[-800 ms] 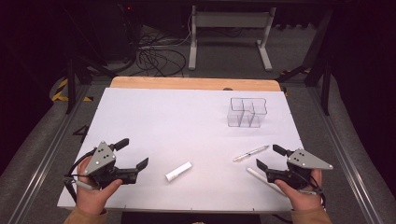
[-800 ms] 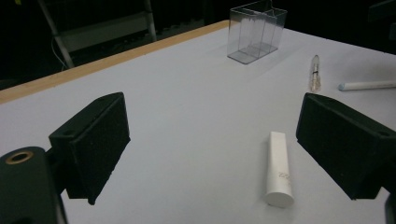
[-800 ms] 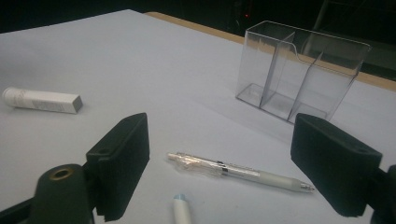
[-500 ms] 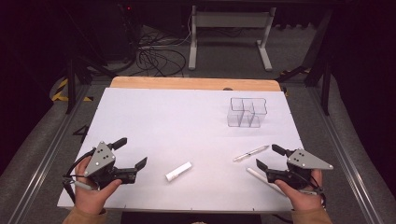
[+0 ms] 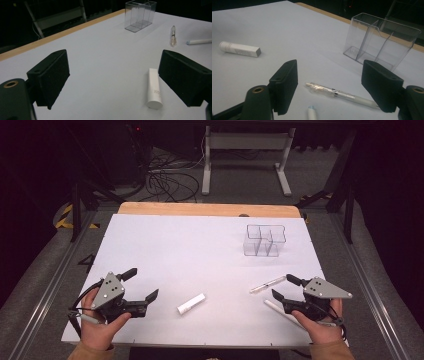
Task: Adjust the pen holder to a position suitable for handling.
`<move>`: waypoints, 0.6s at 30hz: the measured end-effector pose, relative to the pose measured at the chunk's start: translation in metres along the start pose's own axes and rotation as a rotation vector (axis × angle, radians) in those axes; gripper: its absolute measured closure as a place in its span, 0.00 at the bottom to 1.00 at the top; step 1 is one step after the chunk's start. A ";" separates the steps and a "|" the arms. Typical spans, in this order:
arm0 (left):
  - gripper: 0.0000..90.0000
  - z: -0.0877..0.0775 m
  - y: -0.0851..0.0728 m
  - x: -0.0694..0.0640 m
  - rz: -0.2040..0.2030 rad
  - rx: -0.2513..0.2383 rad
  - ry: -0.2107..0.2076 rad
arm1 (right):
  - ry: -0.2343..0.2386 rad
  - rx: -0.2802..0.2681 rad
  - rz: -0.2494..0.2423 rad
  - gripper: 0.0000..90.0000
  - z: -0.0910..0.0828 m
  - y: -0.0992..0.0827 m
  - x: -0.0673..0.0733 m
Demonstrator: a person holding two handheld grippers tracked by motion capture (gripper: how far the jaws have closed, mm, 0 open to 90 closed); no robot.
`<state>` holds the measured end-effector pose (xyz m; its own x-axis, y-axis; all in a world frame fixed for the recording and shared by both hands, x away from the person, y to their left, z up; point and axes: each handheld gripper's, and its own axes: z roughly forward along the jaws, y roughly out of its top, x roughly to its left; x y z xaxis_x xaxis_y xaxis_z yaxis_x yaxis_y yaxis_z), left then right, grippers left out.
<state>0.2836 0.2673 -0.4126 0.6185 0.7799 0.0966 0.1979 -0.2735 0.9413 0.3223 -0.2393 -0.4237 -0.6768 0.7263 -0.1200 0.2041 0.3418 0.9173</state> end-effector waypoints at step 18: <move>0.12 -0.002 0.000 0.000 -0.013 0.005 0.013 | 0.042 0.002 -0.010 0.34 0.017 0.030 -0.016</move>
<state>0.2822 0.2687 -0.4124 0.6057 0.7907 0.0884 0.2096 -0.2658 0.9410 0.3518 -0.2303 -0.4005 -0.7078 0.6973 -0.1129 0.1990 0.3501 0.9153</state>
